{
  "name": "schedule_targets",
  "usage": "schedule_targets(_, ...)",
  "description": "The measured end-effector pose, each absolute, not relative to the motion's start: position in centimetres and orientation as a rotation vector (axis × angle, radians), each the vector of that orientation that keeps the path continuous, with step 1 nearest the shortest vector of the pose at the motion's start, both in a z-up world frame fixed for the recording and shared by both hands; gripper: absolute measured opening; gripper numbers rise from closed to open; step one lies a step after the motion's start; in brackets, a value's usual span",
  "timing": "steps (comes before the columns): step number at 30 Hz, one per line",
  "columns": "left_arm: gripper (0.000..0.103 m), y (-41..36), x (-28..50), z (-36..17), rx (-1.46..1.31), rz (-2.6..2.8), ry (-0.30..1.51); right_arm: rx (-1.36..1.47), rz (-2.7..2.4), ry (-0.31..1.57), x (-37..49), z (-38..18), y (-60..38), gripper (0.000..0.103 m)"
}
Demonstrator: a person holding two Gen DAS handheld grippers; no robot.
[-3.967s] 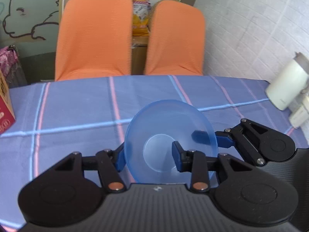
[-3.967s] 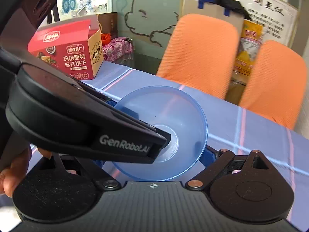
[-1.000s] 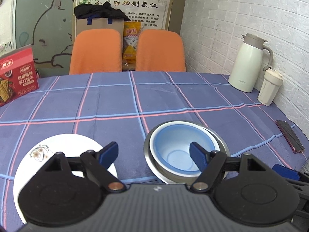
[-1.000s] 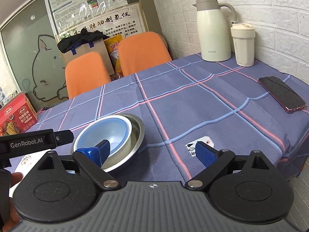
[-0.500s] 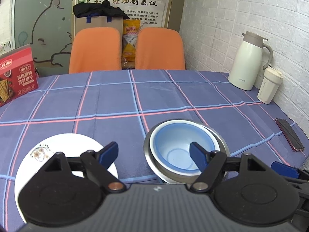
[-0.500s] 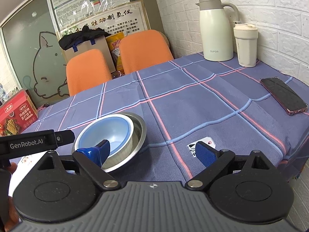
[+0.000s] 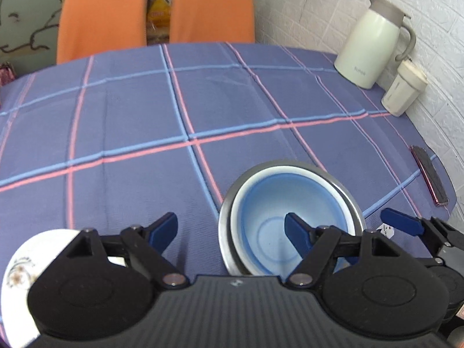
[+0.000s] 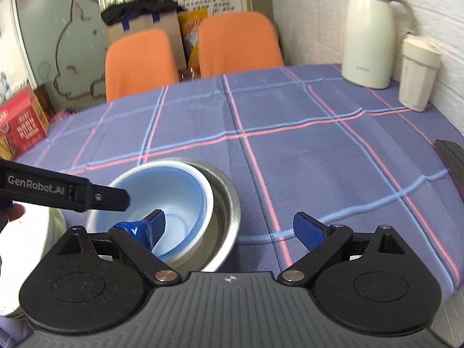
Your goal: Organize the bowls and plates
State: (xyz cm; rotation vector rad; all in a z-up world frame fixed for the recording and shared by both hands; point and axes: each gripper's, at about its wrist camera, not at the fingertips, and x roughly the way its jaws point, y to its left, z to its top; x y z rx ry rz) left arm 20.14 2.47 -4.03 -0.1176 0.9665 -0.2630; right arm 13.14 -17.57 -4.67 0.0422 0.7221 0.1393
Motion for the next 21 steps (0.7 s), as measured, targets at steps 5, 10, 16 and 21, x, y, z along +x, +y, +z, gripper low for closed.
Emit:
schedule_targets(5,0.075,2.6,22.0,-5.6,-0.12,-0.249,1.021,0.004,0.139,0.772,14.3,-5.9,-16.7,0.083)
schedule_targets(10,0.075,2.2,22.8,-6.5,-0.099,-0.261,1.049,-0.016,0.155,0.8,14.7,-7.0,-16.2,0.084)
schedule_targets(16,0.076,1.6,23.2,-6.9,-0.044,-0.266,1.031,0.011,0.163,0.715,13.5,-7.4,-16.6,0.087)
schedule_targets(21,0.076,1.5,23.1,-6.9,-0.037,-0.264,1.016,-0.002,0.16,0.757,14.0,-7.0,-16.2,0.087)
